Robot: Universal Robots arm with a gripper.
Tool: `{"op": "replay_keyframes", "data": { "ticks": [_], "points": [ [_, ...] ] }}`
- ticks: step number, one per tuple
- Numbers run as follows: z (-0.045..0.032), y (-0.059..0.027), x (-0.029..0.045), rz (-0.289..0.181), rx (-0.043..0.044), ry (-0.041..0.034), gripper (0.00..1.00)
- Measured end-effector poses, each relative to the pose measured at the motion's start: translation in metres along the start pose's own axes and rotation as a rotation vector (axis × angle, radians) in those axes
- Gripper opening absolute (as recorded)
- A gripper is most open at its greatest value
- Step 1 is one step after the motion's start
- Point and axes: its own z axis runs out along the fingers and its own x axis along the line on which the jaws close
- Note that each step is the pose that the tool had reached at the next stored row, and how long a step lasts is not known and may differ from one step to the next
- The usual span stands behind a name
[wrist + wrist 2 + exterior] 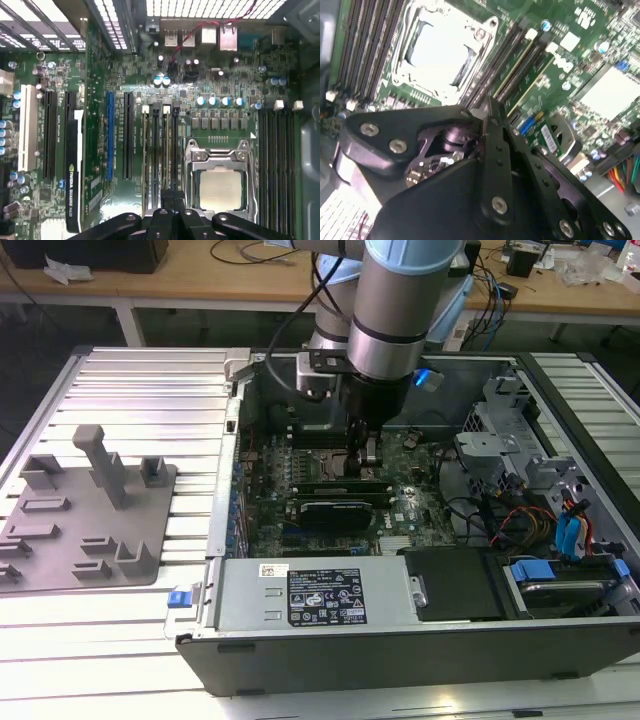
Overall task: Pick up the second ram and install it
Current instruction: 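Press down the second ram until it locks into place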
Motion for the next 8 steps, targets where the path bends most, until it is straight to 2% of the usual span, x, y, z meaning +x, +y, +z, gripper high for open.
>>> {"op": "replay_keyframes", "data": {
  "ticks": [1, 2, 8],
  "points": [
    [0.0, 0.0007, 0.0, 0.0, 0.001, 0.0, 0.08],
    [0.0002, 0.0019, -0.0001, 0.0, 0.006, 0.0, 0.08],
    [0.0001, 0.0025, 0.0, 0.0, 0.0065, 0.0001, 0.08]
  ]
}}
